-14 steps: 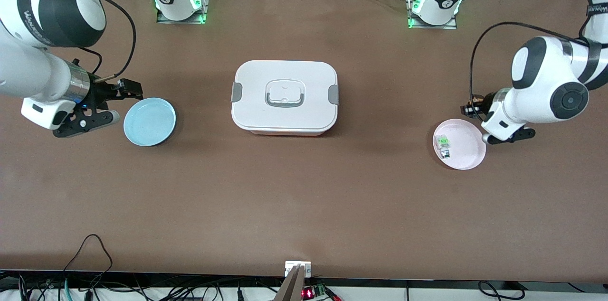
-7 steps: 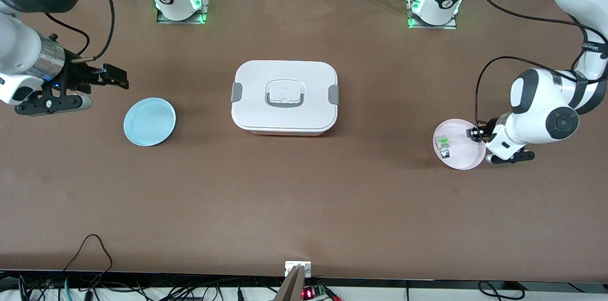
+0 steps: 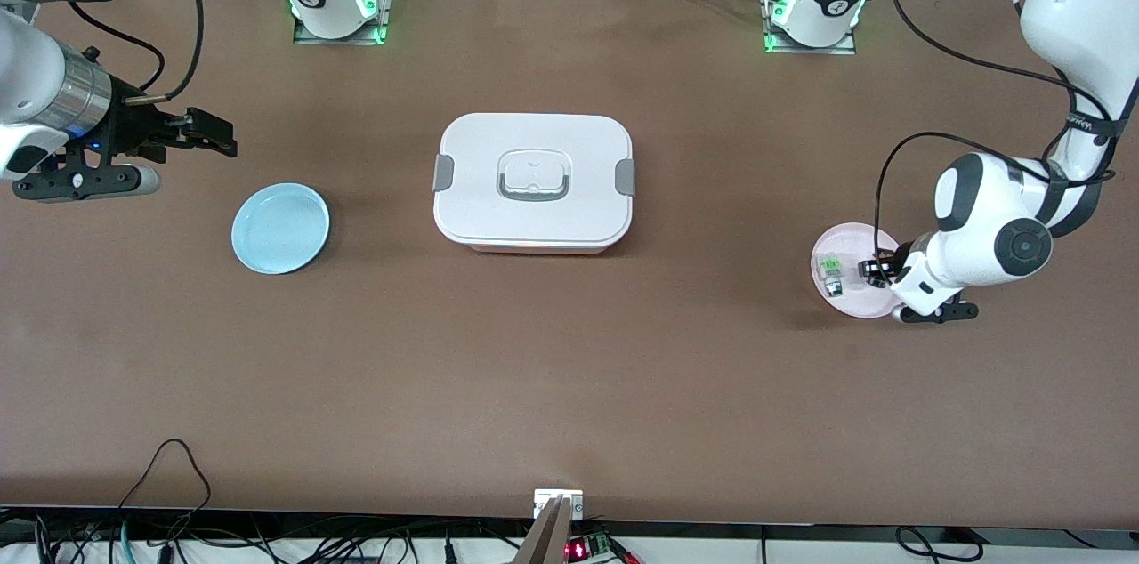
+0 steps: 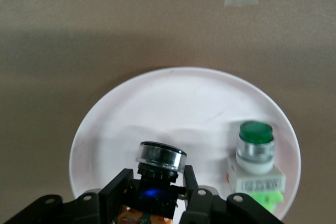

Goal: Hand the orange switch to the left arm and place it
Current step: 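Lower the orange switch onto the white plate with the left gripper, then open the left gripper and raise it away from the white plate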

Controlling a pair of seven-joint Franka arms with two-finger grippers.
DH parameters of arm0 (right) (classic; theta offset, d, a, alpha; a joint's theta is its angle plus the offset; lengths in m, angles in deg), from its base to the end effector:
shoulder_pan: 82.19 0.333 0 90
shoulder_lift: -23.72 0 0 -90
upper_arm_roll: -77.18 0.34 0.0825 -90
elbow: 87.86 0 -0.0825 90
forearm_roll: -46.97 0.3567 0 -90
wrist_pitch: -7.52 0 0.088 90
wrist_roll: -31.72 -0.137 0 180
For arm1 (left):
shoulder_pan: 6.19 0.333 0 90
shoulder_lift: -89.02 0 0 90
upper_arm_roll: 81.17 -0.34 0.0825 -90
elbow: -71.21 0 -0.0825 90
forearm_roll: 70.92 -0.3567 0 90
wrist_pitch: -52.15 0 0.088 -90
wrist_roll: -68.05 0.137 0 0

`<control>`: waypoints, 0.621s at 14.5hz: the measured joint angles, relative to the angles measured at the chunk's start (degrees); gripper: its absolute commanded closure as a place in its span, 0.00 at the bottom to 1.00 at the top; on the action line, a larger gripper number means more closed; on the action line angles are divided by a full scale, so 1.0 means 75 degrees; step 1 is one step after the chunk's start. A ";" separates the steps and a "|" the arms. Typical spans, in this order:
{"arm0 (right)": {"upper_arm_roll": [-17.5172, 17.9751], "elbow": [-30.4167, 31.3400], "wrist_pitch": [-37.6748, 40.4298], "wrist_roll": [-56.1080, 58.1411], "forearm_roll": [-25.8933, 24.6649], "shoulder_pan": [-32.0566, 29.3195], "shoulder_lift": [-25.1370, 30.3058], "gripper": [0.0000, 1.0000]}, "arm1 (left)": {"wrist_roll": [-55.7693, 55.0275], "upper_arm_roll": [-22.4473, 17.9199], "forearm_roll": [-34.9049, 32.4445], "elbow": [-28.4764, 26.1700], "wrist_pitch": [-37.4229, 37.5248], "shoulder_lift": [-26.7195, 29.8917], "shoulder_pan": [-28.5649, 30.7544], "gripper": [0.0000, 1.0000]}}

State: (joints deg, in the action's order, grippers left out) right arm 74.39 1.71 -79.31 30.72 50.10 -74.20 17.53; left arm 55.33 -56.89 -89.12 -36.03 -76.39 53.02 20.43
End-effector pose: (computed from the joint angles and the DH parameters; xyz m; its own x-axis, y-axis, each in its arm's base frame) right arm 0.5444 0.0587 0.5596 0.9850 0.0746 -0.1559 0.0682 -0.9966 -0.0464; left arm 0.6031 0.0521 0.1961 0.9795 0.0874 -0.1814 0.0885 -0.9961 -0.0021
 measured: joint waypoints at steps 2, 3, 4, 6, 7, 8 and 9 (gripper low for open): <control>0.0492 -0.0008 -0.0044 -0.0018 -0.0023 -0.0524 0.0024 0.00 | 0.0004 0.0006 -0.0011 0.0100 -0.0102 -0.0191 0.0000 0.00; 0.0714 -0.0010 -0.0050 -0.0018 -0.0114 -0.0749 0.0041 0.00 | 0.0006 0.0012 -0.0012 0.0140 -0.0115 -0.0204 0.0003 0.00; 0.0866 -0.0010 -0.0052 -0.0019 -0.0302 -0.0889 0.0062 0.00 | 0.0006 0.0035 -0.0012 0.0201 -0.0113 -0.0177 0.0008 0.00; 0.1036 -0.0010 -0.0057 -0.0043 -0.0603 -0.0968 0.0095 0.00 | 0.0005 0.0133 -0.0008 0.0373 0.0027 -0.0004 0.0031 0.00; 0.1094 -0.0010 -0.0080 -0.0148 -0.0649 -0.0967 0.0105 0.00 | -0.0002 0.0199 0.0033 0.0451 0.0160 0.0183 0.0040 0.00; 0.1139 -0.0011 -0.0160 -0.0330 -0.0662 -0.0967 0.0119 0.00 | -0.0004 0.0248 0.0097 0.0519 0.0321 0.0426 0.0040 0.00; 0.1167 -0.0010 -0.0315 -0.0530 -0.0666 -0.0967 0.0147 0.00 | -0.0004 0.0294 0.0150 0.0583 0.0549 0.0699 0.0040 0.00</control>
State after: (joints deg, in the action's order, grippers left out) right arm 83.14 1.63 -81.67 26.74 45.11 -81.46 18.63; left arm 55.31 -54.68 -87.99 -31.65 -72.27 58.26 20.73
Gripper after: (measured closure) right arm 0.000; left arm 0.000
